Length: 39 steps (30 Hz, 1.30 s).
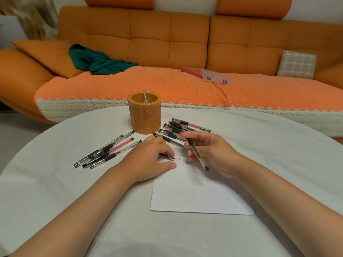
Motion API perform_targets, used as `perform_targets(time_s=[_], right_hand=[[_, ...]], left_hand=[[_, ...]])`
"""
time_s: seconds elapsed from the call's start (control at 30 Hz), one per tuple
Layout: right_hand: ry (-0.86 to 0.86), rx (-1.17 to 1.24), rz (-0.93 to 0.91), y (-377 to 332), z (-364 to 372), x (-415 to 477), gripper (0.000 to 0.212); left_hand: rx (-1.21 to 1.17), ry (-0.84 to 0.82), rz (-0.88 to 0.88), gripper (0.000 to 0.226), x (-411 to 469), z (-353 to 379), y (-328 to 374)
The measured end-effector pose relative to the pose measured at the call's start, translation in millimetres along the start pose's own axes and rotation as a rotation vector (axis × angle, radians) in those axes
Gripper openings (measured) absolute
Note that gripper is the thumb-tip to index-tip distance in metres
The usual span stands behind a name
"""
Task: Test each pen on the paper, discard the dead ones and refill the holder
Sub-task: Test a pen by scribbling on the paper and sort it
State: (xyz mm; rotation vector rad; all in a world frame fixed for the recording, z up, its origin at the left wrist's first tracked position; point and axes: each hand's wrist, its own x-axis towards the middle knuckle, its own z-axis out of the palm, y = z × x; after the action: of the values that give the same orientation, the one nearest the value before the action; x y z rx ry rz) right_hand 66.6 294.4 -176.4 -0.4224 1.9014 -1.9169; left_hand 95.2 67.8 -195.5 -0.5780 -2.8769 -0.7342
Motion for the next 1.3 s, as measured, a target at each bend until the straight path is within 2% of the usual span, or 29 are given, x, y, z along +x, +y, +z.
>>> perform_targets(time_s=[0.07, 0.13, 0.23, 0.33, 0.4, 0.53, 0.63, 0.73, 0.97, 1.3], right_hand=[[-0.008, -0.054, -0.063, 6.9, 4.2, -3.6, 0.03], [0.037, -0.009, -0.069, 9.0, 9.6, -4.7, 0.016], [0.084, 0.063, -0.031, 8.2, 14.4, -4.7, 0.024], [0.103, 0.035, 0.02, 5.0, 17.2, -3.8, 0.021], [0.123, -0.026, 0.025, 0.9, 16.6, -2.6, 0.016], [0.167, -0.308, -0.069, -1.7, 11.7, -0.3, 0.008], [0.176, -0.394, -0.112, 4.2, 14.8, -1.2, 0.013], [0.175, -0.412, -0.104, 12.5, 16.7, -1.3, 0.013], [0.105, -0.389, -0.117, 8.7, 18.6, 1.3, 0.016], [0.095, -0.509, -0.131, 14.7, 18.1, 3.8, 0.027]], left_hand=[[-0.023, 0.007, -0.003, 0.021, -0.4, -0.1, -1.4], [-0.05, 0.014, -0.012, 0.012, -0.9, -1.2, -2.8], [-0.066, -0.001, -0.024, 0.008, -1.0, -3.7, -4.4], [-0.053, -0.017, -0.017, 0.015, -1.3, -4.2, -5.4], [-0.047, -0.017, -0.006, 0.018, -1.8, -2.8, -5.6], [-0.047, 0.002, 0.012, 0.022, -1.4, 1.9, -5.7], [-0.072, 0.014, 0.018, 0.018, -1.9, 3.4, -4.3], [-0.068, -0.033, 0.024, 0.035, -2.3, 1.9, -5.1], [-0.112, -0.034, 0.015, 0.028, -2.3, -0.4, -5.0], [-0.181, -0.028, 0.0, 0.023, -4.9, 3.0, -4.7]])
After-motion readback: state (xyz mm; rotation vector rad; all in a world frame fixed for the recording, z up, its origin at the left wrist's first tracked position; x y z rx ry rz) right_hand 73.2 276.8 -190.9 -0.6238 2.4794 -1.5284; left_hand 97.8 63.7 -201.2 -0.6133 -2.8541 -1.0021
